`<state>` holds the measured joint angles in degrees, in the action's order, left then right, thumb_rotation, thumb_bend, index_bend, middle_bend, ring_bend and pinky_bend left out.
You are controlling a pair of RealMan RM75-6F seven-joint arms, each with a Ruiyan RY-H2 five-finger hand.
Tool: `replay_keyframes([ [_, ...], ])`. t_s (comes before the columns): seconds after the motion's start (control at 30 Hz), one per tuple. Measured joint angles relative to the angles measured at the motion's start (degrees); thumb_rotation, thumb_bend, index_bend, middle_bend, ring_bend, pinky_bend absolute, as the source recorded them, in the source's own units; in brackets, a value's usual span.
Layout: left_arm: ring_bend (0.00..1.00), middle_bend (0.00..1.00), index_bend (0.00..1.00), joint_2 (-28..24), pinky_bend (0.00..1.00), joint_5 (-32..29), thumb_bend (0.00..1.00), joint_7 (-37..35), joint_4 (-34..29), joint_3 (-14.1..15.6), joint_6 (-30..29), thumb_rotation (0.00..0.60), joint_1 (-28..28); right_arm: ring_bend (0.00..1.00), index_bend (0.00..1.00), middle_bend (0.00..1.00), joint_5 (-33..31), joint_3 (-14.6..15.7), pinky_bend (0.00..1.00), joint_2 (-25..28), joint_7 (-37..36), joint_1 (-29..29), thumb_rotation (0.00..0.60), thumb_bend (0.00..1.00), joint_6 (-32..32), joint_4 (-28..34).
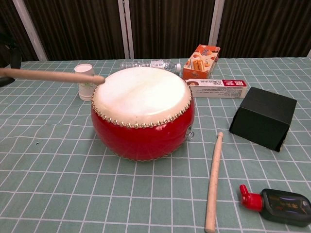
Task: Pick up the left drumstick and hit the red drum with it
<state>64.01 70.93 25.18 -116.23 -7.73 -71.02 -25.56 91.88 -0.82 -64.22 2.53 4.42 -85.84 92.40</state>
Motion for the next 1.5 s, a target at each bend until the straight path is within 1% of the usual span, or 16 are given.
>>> replay_keyframes([
  [0.1,1.00,1.00,0.76,0.32,0.95,-2.12,0.51,0.37,-0.37,-2.08,-0.69,0.600,-0.71,0.00,0.00,0.00,-0.06,-0.03,0.12,-0.01,0.06,-0.02,0.600,0.25,-0.03,0.01],
  [0.2,1.00,1.00,0.76,2.57,0.95,-4.80,0.51,0.34,-0.03,-5.20,-2.08,0.600,-1.96,0.00,0.00,0.00,-0.13,-0.11,0.12,0.06,-0.10,0.01,0.600,0.25,-0.04,0.07],
  [0.3,1.00,1.00,0.76,6.82,0.95,-7.06,0.51,0.45,1.67,-8.44,-3.60,0.600,-3.96,0.00,0.00,0.00,-0.07,-0.08,0.12,0.05,-0.30,0.06,0.600,0.25,0.05,-0.03],
  [0.43,1.00,1.00,0.76,13.09,0.95,-12.77,0.51,3.47,5.59,-12.89,-4.37,0.600,-9.08,0.00,0.00,0.00,-0.02,-0.03,0.12,0.08,-0.65,0.05,0.600,0.25,0.05,-0.06],
  [0.53,1.00,1.00,0.76,16.44,0.95,-16.31,0.51,7.28,8.41,-14.47,-4.44,0.600,-12.31,0.00,0.00,0.00,-0.03,-0.06,0.12,0.15,-1.08,0.04,0.600,0.25,0.02,-0.16],
  [0.67,1.00,1.00,0.76,19.32,0.95,-21.17,0.51,14.70,11.52,-14.63,-4.24,0.600,-15.58,0.00,0.00,0.00,-0.26,-0.09,0.12,0.28,-1.56,0.03,0.600,0.25,0.12,-0.27],
  [0.8,1.00,1.00,0.76,20.27,0.95,-28.01,0.51,24.63,12.82,-12.67,-3.71,0.600,-17.76,0.00,0.00,0.00,-0.23,-0.08,0.12,0.45,-2.08,-0.14,0.600,0.25,-0.21,-0.26],
  [0.9,1.00,1.00,0.76,19.79,0.95,-36.73,0.51,33.45,12.00,-11.09,-3.62,0.600,-19.25,0.00,0.00,0.00,-0.04,0.06,0.12,0.51,-2.08,-0.31,0.600,0.25,-0.42,-0.22],
  [0.93,1.00,1.00,0.76,19.40,0.95,-40.94,0.51,36.93,11.38,-10.67,-3.80,0.600,-19.94,0.00,0.00,0.00,0.03,0.09,0.12,0.54,-2.06,-0.34,0.600,0.25,-0.47,-0.18],
  [1.0,1.00,1.00,0.76,18.91,0.95,-47.24,0.51,41.10,10.58,-10.33,-4.07,0.600,-20.77,0.00,0.00,0.00,0.07,0.09,0.12,0.55,-1.94,-0.41,0.600,0.25,-0.61,-0.15],
  [1.03,1.00,1.00,0.76,18.68,0.95,-50.90,0.51,42.80,10.22,-10.33,-4.20,0.600,-20.97,0.00,0.00,0.00,0.04,0.08,0.12,0.55,-1.93,-0.42,0.600,0.25,-0.63,-0.12],
  [1.13,1.00,1.00,0.76,18.22,0.95,-56.29,0.50,43.03,9.47,-10.52,-4.55,0.600,-20.78,0.00,0.00,0.00,0.00,0.09,0.12,0.52,-1.80,-0.42,0.600,0.25,-0.55,-0.09],
  [1.2,1.00,1.00,0.76,18.00,0.95,-56.77,0.50,40.62,9.06,-10.69,-4.92,0.600,-20.36,0.00,0.00,0.00,0.04,0.13,0.12,0.42,-1.51,-0.41,0.600,0.25,-0.46,-0.15],
  [1.3,1.00,1.00,0.75,17.64,0.95,-52.98,0.50,34.34,8.46,-10.96,-5.75,0.600,-19.40,0.00,0.00,0.00,0.10,0.16,0.12,0.36,-1.32,-0.45,0.600,0.25,-0.51,-0.17],
  [1.4,1.00,1.00,0.76,17.26,0.95,-43.50,0.50,26.90,7.80,-11.45,-7.03,0.600,-18.32,0.00,0.00,0.00,0.02,0.10,0.12,0.36,-1.25,-0.43,0.600,0.25,-0.47,-0.11],
  [1.5,1.00,1.00,0.76,16.88,0.95,-30.12,0.50,18.89,7.01,-12.22,-8.74,0.600,-17.23,0.00,0.00,0.00,-0.05,0.10,0.12,0.37,-1.09,-0.41,0.600,0.25,-0.35,-0.06],
])
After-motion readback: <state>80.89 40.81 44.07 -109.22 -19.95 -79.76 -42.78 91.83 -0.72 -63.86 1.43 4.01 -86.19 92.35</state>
